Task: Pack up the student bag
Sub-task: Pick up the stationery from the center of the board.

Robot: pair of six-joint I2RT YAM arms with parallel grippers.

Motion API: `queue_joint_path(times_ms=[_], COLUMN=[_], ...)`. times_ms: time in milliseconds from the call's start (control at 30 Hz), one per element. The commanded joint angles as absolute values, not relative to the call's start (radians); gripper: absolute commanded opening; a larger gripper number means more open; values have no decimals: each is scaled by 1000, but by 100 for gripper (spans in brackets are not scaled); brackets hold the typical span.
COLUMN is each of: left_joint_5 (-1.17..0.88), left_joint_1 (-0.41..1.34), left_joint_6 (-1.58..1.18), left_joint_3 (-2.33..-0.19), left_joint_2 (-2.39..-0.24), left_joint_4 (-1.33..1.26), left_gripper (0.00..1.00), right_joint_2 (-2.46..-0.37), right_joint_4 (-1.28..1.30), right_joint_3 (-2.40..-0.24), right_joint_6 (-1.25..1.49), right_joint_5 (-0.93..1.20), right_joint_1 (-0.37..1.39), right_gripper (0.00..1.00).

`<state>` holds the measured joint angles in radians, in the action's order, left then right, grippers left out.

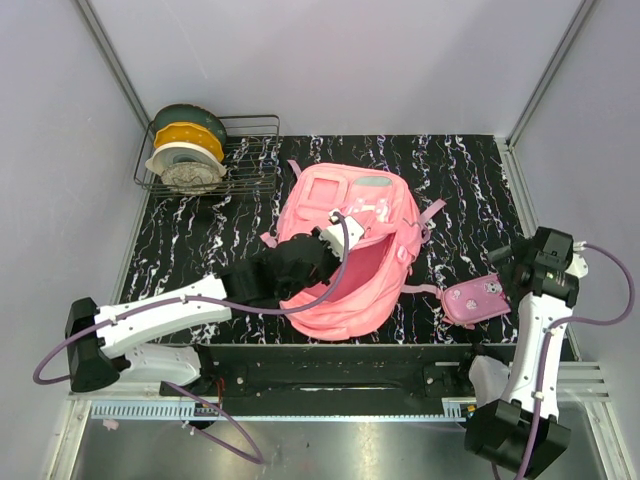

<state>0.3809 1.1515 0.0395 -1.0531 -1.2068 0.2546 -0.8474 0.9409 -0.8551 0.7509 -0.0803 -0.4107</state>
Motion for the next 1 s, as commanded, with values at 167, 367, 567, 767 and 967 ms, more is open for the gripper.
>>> queue_joint_path(times_ms=[167, 367, 567, 767, 967], left_joint_5=[385, 368, 348, 339, 347], left_joint_1=[1129, 1127, 1126, 1124, 1121], left_joint_6=[-26, -35, -49, -66, -71], left_joint_3=[-1078, -1086, -1104, -1120, -1126], left_joint_2=[-1134, -1152, -1184, -1200, -1201], left_joint_4=[189, 196, 201, 198, 204], left_gripper=[0, 0, 0, 0, 0], right_joint_2=[-856, -799, -807, -857, -959], right_joint_4=[927, 933, 902, 723, 530], right_joint_3=[-703, -677, -591, -540, -471], right_joint_6=[868, 912, 989, 1005, 979], right_joint_5=[81, -106, -210, -247, -192], right_joint_1=[-422, -422, -422, -422, -422], right_gripper=[100, 100, 100, 100, 100])
